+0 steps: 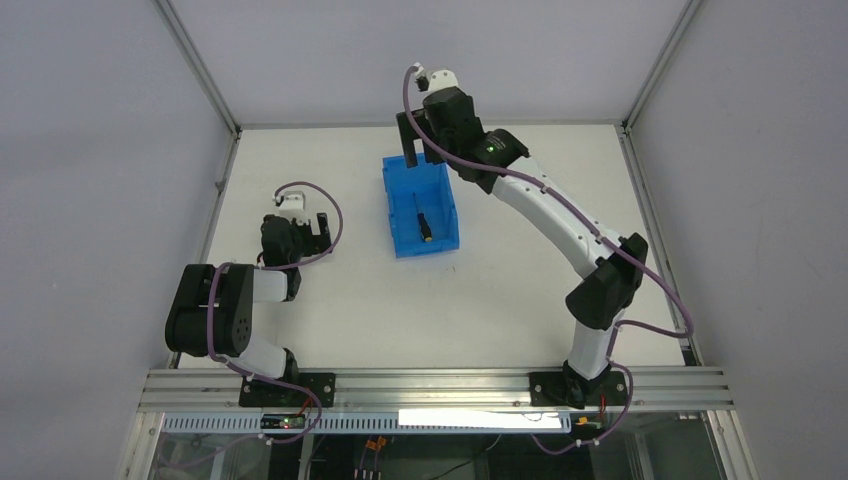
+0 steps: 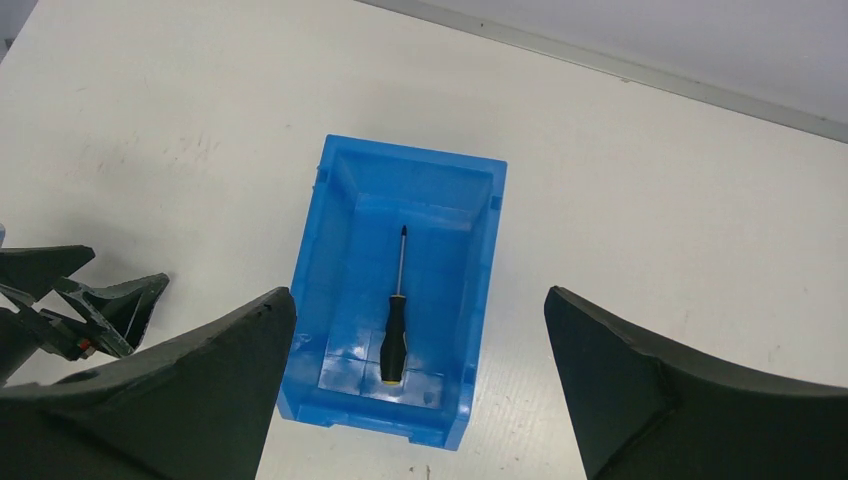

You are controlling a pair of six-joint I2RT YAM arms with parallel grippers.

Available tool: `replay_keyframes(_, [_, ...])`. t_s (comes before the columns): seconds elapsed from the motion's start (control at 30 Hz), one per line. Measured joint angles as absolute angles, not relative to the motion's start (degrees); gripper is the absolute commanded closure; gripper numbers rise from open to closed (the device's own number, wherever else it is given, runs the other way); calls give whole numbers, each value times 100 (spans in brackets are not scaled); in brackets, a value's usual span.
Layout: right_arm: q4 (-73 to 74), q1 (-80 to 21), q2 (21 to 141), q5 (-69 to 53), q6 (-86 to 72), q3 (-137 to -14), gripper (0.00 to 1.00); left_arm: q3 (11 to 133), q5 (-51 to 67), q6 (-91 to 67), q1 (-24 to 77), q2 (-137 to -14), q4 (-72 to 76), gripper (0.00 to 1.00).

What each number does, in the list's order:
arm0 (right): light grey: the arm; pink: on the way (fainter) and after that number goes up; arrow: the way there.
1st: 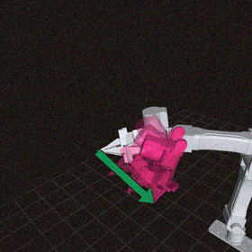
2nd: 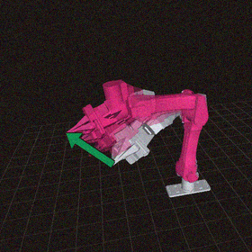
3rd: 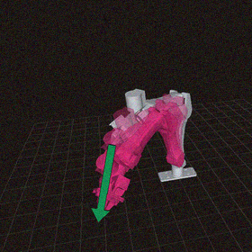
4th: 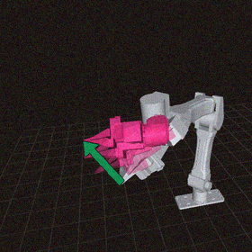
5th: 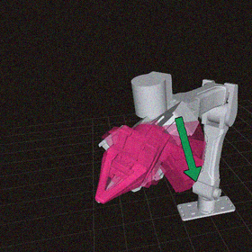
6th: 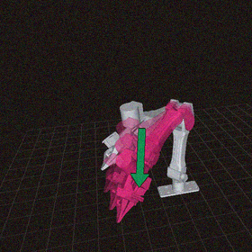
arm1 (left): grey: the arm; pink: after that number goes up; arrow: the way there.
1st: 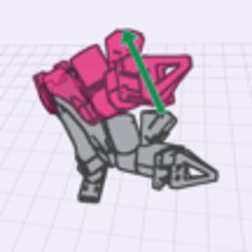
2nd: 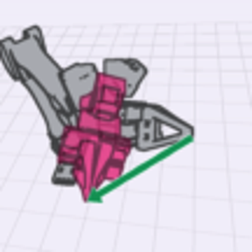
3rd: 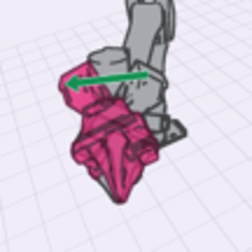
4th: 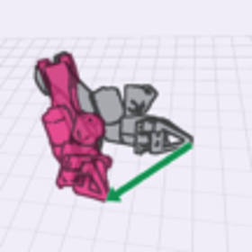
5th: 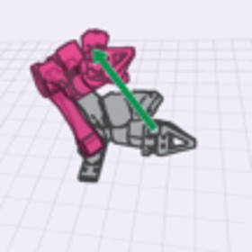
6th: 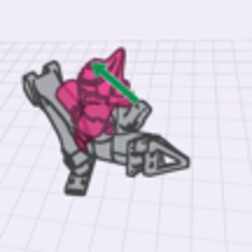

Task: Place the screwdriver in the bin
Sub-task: Reset both arms

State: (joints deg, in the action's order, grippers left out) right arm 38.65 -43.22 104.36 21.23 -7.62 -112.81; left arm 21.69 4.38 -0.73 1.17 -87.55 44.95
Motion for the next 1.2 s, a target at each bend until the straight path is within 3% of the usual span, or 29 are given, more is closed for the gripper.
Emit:
replay_keyframes(0.37, [3876, -3282, 9579, 1905, -674, -10593, 1, 2169, 438, -73, 117, -8755, 4495, 1])
replay_keyframes(0.9, [3883, -381, 8545, 499, -534, -9404, 1, 2169, 438, -73, 117, -8755, 4495, 1])
replay_keyframes(1.2, [4014, 283, 8523, -211, -377, -9384, 1, 2169, 438, -73, 117, -8755, 4495, 1])
